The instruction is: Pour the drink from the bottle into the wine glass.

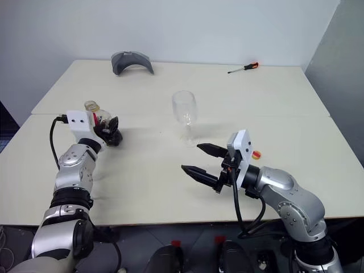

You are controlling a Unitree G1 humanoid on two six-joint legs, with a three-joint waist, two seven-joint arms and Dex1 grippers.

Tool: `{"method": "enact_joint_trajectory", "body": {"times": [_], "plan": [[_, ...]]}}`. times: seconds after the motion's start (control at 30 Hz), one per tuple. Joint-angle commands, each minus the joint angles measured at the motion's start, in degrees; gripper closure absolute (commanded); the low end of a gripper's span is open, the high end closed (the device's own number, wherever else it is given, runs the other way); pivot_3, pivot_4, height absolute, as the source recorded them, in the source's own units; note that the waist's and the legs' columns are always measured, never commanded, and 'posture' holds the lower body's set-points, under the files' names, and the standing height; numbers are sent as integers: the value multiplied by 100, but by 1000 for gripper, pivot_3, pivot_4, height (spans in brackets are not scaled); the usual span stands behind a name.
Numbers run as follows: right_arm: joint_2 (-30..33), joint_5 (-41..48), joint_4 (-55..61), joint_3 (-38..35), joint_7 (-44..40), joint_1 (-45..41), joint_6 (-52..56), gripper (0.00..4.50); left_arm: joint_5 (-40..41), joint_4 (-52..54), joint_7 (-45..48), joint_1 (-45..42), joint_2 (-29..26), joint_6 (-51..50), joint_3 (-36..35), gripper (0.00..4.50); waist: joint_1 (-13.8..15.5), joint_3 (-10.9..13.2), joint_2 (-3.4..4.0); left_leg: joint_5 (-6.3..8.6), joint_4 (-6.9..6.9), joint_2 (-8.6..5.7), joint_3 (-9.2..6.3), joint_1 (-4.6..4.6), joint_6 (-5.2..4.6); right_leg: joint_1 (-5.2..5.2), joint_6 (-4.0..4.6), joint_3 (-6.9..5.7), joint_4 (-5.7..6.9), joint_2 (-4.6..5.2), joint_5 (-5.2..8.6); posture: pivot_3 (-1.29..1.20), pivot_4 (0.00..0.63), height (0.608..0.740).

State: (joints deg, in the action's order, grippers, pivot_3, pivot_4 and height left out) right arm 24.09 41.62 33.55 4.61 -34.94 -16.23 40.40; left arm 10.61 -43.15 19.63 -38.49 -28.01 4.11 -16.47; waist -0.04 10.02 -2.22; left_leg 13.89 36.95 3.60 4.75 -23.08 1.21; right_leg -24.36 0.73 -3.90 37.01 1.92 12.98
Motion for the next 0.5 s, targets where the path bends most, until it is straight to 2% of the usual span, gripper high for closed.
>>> {"method": "enact_joint_trajectory", "body": {"times": [0.03,0.23,0.5], "plan": [[10,89,186,-21,-10,-91,-40,383,-22,34,33,-150,-134,139,-11,3091,0,0,0,0,0,0,0,0,0,0,0,0,0,0,0,0,150,740],[32,76,147,-28,-36,-140,-41,383,-70,184,69,-204,-140,18,79,3185,0,0,-1,0,2,0,0,0,0,0,0,0,2,0,0,0,150,740],[116,63,-57,-163,-95,-398,-87,383,-444,388,622,-629,-321,-333,724,3185,3,-1,-2,-1,5,-2,1,-1,0,1,0,0,5,-23,-1,0,150,740]]}}
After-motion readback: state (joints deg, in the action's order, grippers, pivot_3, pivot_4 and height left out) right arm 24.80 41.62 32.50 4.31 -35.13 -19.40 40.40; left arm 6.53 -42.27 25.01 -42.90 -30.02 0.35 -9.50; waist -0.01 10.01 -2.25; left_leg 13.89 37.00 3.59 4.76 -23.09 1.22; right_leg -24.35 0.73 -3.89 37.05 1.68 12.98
